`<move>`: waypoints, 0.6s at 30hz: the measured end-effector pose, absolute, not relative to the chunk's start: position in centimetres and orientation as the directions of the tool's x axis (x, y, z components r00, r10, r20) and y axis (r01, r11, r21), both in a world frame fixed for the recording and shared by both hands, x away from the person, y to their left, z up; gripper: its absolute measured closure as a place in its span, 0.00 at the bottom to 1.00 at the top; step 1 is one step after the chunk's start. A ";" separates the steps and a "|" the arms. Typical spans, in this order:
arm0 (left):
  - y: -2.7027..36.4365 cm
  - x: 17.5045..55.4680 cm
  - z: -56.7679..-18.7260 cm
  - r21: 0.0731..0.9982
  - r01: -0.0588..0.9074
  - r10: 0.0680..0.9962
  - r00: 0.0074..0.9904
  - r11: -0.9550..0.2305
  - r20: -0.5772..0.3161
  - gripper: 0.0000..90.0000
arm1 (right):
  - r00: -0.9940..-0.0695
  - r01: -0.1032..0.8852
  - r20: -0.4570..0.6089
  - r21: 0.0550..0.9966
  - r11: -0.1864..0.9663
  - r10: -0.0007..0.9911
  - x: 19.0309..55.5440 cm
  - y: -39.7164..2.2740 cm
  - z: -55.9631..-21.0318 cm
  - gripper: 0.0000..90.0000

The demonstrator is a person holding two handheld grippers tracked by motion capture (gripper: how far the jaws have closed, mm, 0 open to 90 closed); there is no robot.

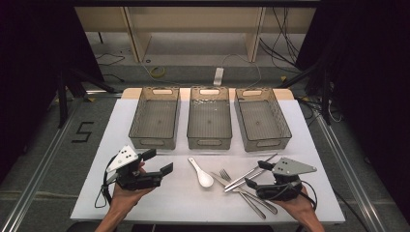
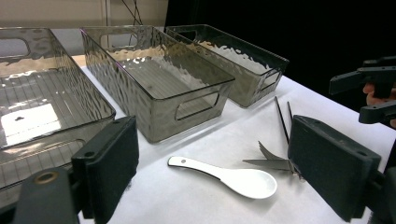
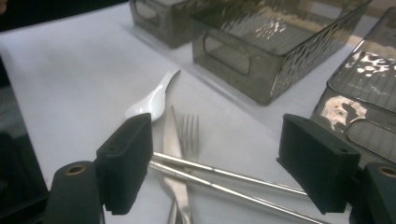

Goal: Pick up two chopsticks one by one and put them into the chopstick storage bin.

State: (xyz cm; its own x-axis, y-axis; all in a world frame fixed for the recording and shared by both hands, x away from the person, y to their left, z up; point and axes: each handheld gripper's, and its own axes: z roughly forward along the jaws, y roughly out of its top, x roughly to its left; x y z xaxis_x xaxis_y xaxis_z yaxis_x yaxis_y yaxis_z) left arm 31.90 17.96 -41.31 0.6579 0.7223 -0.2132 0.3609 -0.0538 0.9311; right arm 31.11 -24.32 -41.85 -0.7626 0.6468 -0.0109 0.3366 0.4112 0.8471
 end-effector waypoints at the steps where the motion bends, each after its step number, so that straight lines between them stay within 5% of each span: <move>1: 17.9 31.9 -41.3 0.931 0.360 0.722 0.659 -0.056 -0.211 0.18 | -0.788 0.333 -0.041 0.811 0.481 0.614 31.7 -24.4 -41.5 0.31; 8: 17.9 31.8 -41.3 0.931 0.360 0.722 0.659 -0.054 -0.213 0.18 | -0.832 0.344 -0.112 0.665 0.663 0.544 34.1 -23.9 -41.1 0.33; 18: 17.8 31.8 -41.2 0.932 0.358 0.717 0.664 -0.053 -0.214 0.18 | -0.870 0.380 -0.099 0.493 0.783 0.484 36.9 -23.5 -42.8 0.36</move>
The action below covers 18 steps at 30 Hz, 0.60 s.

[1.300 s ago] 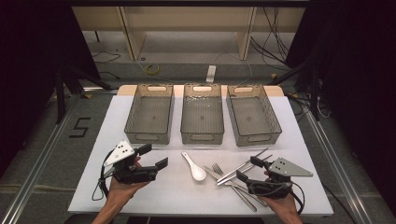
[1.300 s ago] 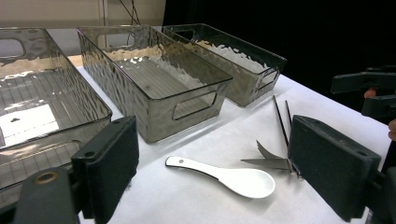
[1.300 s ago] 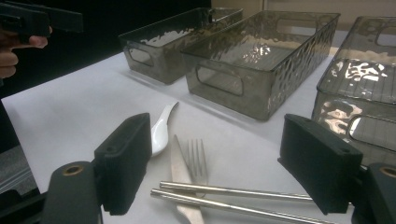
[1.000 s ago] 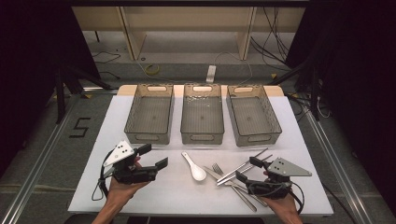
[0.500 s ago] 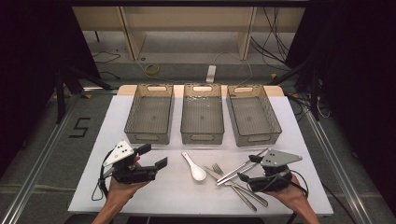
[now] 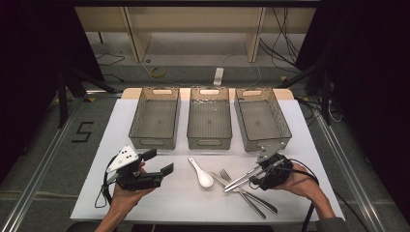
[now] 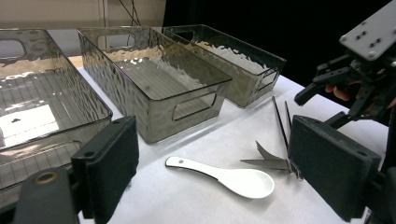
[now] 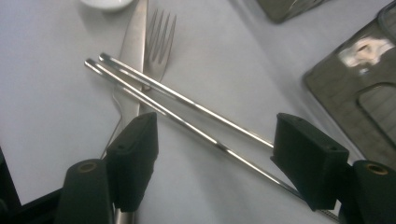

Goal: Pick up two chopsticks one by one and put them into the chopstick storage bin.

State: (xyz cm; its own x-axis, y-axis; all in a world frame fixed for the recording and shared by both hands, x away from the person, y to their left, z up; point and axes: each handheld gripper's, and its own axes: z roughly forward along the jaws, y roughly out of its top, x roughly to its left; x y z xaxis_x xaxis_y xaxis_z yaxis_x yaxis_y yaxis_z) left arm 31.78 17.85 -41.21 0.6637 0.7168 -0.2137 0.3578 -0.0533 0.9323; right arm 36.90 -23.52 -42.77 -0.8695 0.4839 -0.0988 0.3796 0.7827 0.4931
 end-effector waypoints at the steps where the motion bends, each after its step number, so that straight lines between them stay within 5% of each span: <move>1: 17.8 31.8 -41.2 0.932 0.358 0.717 0.664 -0.055 -0.213 0.18 | -0.872 0.372 -0.108 0.486 0.790 0.477 37.0 -23.5 -43.0 0.36; 18: 17.8 31.8 -41.2 0.931 0.360 0.719 0.663 -0.060 -0.210 0.18 | -0.899 0.347 -0.135 0.365 0.864 0.417 38.1 -22.5 -45.1 0.41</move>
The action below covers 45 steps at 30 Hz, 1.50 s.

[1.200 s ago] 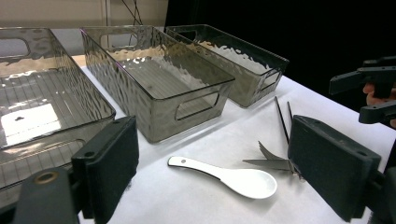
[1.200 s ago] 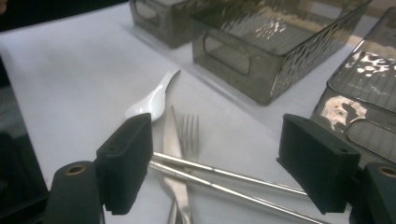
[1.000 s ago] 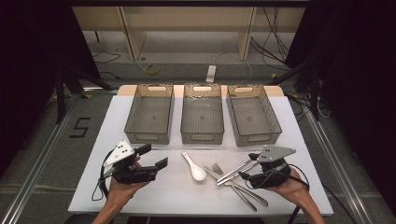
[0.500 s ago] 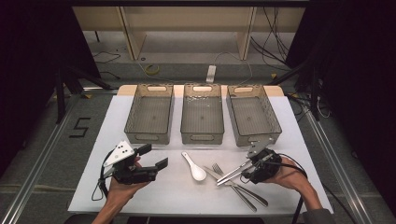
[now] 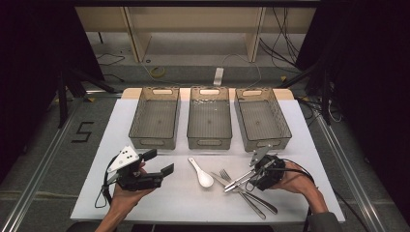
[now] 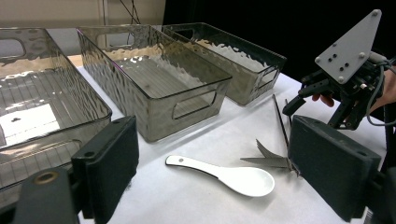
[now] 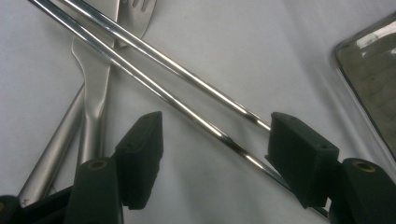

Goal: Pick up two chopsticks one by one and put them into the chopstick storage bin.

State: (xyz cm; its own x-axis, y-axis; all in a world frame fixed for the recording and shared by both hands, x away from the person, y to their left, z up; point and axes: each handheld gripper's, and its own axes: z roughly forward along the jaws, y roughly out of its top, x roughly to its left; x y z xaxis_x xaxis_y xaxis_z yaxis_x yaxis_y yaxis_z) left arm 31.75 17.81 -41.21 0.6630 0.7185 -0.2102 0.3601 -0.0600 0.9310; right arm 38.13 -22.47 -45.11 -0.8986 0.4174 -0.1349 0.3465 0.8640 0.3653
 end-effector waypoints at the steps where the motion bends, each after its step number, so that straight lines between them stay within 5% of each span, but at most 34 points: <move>1: 17.8 31.7 -41.2 0.931 0.360 0.719 0.663 -0.060 -0.210 0.18 | -0.902 0.339 -0.138 0.366 0.867 0.410 38.1 -22.4 -45.2 0.42; 24: 17.8 31.7 -41.2 0.931 0.361 0.723 0.658 -0.061 -0.208 0.18 | -0.911 0.348 -0.117 0.300 0.888 0.396 38.7 -22.6 -45.9 0.48; 45: 17.8 31.7 -41.2 0.932 0.355 0.721 0.665 -0.076 -0.195 0.18 | -0.936 0.299 -0.127 0.209 0.931 0.329 38.0 -22.5 -45.4 0.72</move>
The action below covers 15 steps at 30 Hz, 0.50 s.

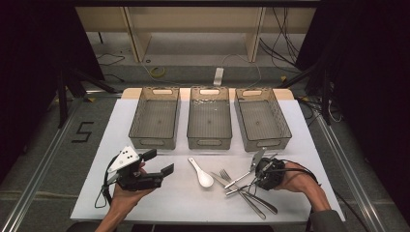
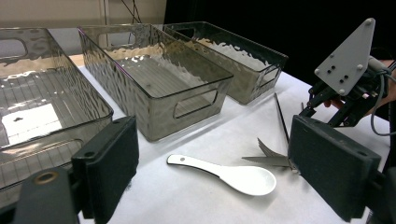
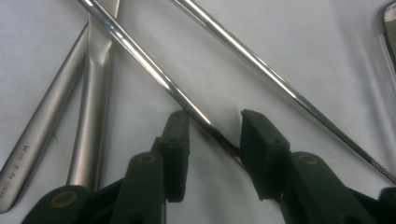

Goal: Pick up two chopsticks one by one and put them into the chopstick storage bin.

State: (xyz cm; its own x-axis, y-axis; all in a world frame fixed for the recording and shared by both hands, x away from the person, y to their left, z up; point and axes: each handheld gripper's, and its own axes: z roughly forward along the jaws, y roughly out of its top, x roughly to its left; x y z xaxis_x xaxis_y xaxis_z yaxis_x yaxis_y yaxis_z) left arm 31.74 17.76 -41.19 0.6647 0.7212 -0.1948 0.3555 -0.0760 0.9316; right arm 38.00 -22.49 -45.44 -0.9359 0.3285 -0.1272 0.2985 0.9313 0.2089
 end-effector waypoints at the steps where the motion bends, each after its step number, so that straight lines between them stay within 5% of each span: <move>1: 17.8 31.8 -41.2 0.932 0.354 0.722 0.665 -0.080 -0.190 0.18 | -0.938 0.295 -0.126 0.202 0.934 0.324 38.0 -22.5 -45.4 0.73; 15: 18.1 31.9 -41.1 0.932 0.358 0.726 0.657 -0.063 -0.204 0.18 | -0.957 0.233 -0.140 0.153 0.960 0.255 36.9 -22.8 -45.3 0.84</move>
State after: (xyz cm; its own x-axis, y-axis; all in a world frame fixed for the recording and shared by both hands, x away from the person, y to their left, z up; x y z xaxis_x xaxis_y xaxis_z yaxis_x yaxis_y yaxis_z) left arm 31.95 18.15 -41.10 0.6569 0.7260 -0.2035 0.3578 -0.0626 0.9317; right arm 36.95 -22.81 -45.31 -0.9568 0.2548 -0.1404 0.2332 0.9603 0.1530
